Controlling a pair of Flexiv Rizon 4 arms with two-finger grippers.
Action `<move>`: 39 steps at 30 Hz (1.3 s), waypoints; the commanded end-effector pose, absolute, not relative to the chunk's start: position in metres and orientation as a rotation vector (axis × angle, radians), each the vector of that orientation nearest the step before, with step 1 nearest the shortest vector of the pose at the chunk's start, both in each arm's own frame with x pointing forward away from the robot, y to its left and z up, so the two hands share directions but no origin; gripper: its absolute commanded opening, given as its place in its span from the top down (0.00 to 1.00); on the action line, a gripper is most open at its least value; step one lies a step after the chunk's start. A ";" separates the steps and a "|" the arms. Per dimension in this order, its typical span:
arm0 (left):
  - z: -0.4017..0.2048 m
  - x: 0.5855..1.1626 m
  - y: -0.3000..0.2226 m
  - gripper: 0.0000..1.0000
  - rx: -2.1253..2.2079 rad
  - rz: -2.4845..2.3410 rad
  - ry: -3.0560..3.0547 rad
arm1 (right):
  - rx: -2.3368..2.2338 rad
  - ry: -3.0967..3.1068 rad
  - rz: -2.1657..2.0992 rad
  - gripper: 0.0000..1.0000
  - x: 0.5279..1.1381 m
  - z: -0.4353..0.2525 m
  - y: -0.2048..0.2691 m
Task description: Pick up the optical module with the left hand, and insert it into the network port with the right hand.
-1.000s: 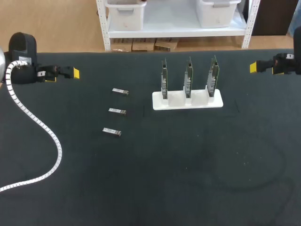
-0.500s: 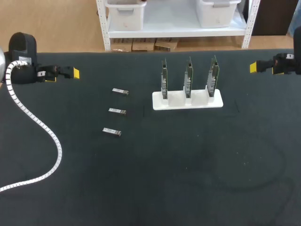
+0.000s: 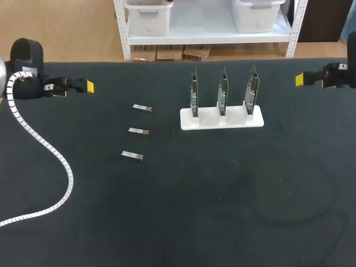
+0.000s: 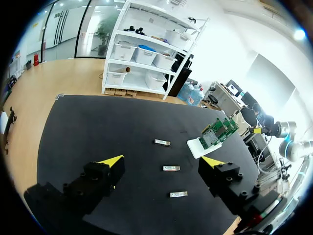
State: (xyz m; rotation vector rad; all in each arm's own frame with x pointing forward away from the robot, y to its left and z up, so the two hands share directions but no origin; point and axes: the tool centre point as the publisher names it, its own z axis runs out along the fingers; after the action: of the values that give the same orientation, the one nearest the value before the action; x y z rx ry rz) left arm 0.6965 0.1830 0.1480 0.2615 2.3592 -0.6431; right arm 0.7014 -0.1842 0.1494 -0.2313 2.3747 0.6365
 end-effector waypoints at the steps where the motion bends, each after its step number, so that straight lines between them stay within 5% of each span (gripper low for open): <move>1: 0.151 0.692 0.176 0.00 0.410 -0.633 2.371 | -0.229 2.376 0.632 0.00 0.700 0.150 -0.184; 20: 0.132 0.669 0.163 0.00 1.289 -0.393 2.435 | -0.229 2.376 0.632 0.00 0.700 0.150 -0.184; 39: 0.122 0.671 0.160 0.00 1.333 -0.401 2.448 | -0.229 2.376 0.632 0.00 0.700 0.150 -0.184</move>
State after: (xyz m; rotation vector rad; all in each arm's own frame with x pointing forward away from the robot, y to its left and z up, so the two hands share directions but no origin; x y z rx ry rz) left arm 0.6699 0.1613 0.1211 1.3229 2.4332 -0.4124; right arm 0.7014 -0.1842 0.1494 -0.2314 2.3746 0.6367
